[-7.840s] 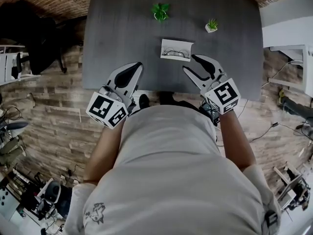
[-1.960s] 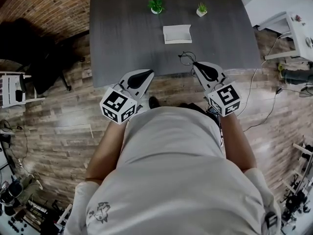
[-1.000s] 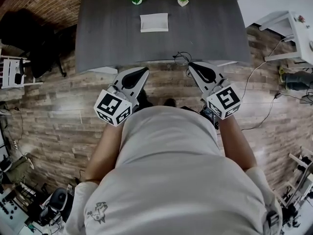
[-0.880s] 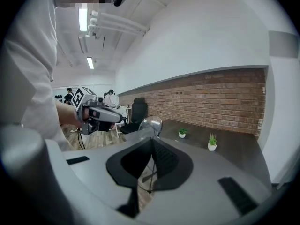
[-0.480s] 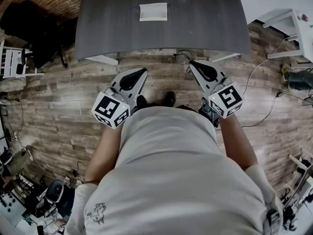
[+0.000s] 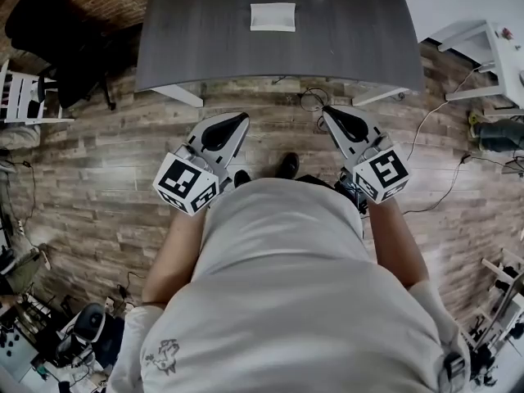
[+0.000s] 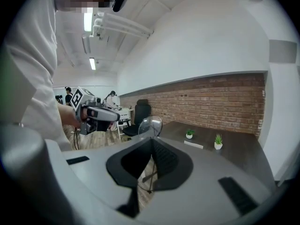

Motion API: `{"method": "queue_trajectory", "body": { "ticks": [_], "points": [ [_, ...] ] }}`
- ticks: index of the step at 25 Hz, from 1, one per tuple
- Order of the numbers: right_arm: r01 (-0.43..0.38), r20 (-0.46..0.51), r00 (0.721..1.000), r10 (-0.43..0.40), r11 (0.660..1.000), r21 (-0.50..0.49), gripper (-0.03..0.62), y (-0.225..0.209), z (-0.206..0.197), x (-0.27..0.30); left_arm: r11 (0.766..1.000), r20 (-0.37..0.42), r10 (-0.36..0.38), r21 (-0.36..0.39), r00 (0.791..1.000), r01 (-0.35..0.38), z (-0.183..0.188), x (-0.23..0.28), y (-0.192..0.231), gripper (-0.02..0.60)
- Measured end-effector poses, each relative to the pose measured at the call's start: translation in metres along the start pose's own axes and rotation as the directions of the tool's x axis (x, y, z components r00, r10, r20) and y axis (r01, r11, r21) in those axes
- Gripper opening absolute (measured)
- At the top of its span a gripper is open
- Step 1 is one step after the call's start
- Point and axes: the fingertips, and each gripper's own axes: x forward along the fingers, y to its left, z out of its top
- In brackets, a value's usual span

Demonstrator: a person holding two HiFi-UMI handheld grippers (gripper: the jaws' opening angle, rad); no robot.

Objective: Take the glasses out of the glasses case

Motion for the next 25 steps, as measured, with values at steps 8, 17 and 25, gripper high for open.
{"method": "queue_trajectory", "body": {
  "ticks": [8,17,25],
  "points": [
    [0.021,0.013,1.000,-0.021,1.000,-0.008,0.014,0.058,0.015,0.021,1.000,0.013,-0.019,0.005,1.000,0.019,0.000,-0.060,0.017,0.011],
    [0.044,0.014,0.999,-0.044,0.999,-0.009,0.014,0.115,0.018,0.034,0.998,0.021,-0.053,0.021,0.998,0.053,-0.006,-0.116,0.026,0.011],
    [0.056,0.016,0.998,-0.056,0.998,0.005,0.014,0.149,0.018,0.046,0.997,0.024,-0.077,0.028,0.997,0.076,-0.011,-0.147,0.034,0.011]
  ]
}}
